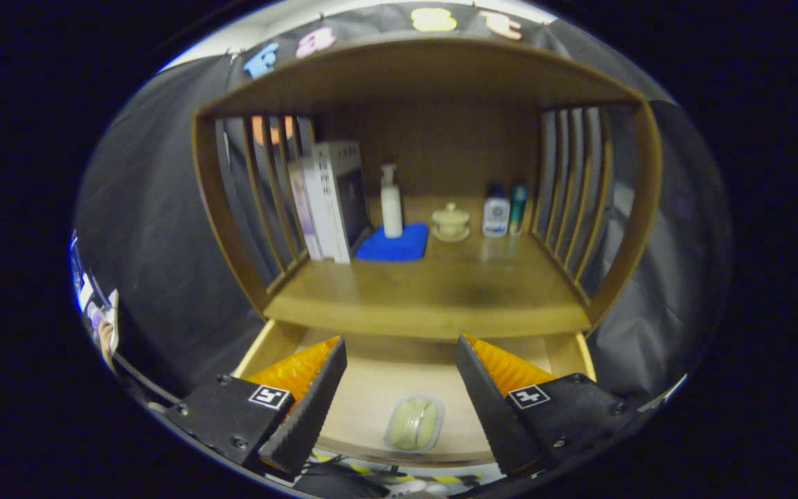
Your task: Pull open the drawer, take out the items inside it, and place them on the countertop above the cabinet.
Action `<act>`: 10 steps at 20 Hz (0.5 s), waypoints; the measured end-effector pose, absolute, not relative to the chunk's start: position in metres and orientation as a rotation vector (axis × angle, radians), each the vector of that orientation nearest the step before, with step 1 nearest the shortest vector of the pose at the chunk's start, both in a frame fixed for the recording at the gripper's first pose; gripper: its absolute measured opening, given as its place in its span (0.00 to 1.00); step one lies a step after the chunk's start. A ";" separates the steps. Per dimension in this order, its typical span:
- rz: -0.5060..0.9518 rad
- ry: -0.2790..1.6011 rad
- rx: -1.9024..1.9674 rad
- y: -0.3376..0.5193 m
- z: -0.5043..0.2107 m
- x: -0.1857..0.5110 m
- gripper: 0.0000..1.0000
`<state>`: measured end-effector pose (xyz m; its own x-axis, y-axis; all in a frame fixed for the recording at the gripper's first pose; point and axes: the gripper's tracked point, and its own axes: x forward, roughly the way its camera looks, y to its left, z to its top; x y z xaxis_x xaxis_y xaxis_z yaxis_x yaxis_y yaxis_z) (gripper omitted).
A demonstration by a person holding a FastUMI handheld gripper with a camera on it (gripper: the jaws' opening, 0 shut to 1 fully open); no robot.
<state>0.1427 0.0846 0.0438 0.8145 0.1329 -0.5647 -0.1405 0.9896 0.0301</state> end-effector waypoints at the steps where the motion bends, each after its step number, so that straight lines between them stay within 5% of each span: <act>1: 0.152 0.690 -0.011 0.089 0.024 0.146 0.99; 10: 0.020 1.136 -0.022 0.067 -0.094 0.132 0.79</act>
<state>0.1318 0.0671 -0.0941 0.4208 0.0053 -0.9072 -0.0274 0.9996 -0.0069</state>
